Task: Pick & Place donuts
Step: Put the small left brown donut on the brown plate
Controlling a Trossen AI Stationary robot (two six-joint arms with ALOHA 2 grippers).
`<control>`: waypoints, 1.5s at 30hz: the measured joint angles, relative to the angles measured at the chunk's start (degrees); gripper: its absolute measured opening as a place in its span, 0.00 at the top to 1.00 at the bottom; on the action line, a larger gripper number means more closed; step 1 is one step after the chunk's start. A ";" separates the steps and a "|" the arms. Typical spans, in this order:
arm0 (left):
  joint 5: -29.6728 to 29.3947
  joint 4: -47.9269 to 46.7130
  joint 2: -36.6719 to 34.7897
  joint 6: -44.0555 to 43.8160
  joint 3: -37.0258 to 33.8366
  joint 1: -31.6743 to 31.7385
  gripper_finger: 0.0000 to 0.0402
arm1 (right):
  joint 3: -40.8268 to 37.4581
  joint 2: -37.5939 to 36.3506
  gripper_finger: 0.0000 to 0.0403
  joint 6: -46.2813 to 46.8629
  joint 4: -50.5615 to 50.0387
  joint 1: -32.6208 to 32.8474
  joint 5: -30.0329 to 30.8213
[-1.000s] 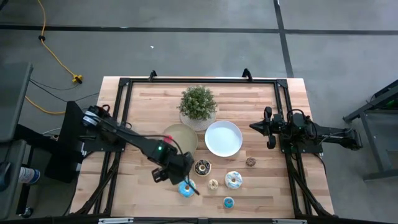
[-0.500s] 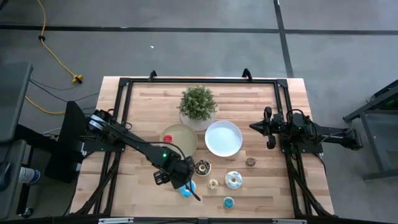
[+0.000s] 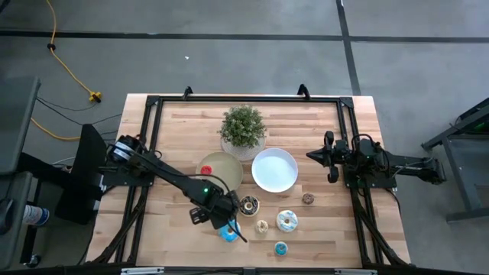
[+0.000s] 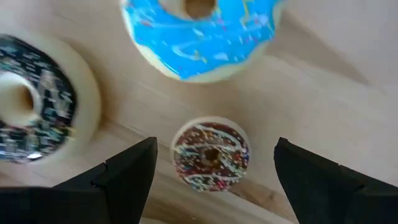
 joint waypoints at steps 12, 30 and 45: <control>0.60 1.12 -0.12 0.79 -1.38 2.39 0.22 | 0.02 0.04 1.00 0.00 -0.04 -0.02 0.00; 2.26 9.44 -2.63 1.19 -7.73 2.50 0.22 | 0.01 0.08 1.00 0.01 0.00 -0.01 -0.02; 3.51 9.60 -2.22 1.22 -8.94 2.50 0.22 | 0.02 0.08 1.00 0.02 0.17 0.00 -0.07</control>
